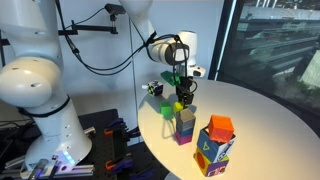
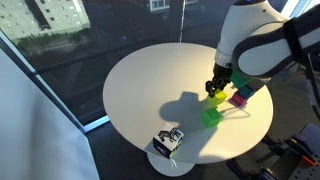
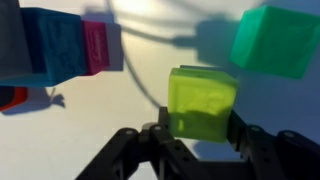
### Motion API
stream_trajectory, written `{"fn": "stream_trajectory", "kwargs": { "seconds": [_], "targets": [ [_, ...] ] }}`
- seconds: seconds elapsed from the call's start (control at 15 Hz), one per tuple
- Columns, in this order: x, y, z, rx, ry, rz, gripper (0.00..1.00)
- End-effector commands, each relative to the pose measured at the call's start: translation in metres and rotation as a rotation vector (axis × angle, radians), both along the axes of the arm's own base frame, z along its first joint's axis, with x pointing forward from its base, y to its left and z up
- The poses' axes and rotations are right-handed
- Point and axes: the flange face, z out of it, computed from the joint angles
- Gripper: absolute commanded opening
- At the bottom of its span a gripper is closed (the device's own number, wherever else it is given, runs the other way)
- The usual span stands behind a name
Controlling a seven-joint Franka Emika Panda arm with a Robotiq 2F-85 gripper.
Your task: Put the yellow block onto the green block
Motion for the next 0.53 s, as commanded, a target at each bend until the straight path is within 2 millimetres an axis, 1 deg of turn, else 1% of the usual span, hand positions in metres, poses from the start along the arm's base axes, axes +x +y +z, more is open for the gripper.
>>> {"fn": "stream_trajectory", "kwargs": {
  "seconds": [0.0, 0.2, 0.47],
  "targets": [
    [-0.003, 0.003, 0.026, -0.014, -0.003, 0.007, 0.31],
    [-0.005, 0.009, 0.038, -0.013, -0.003, 0.019, 0.31],
    [-0.008, 0.018, 0.049, -0.010, 0.004, 0.039, 0.31]
  ]
}}
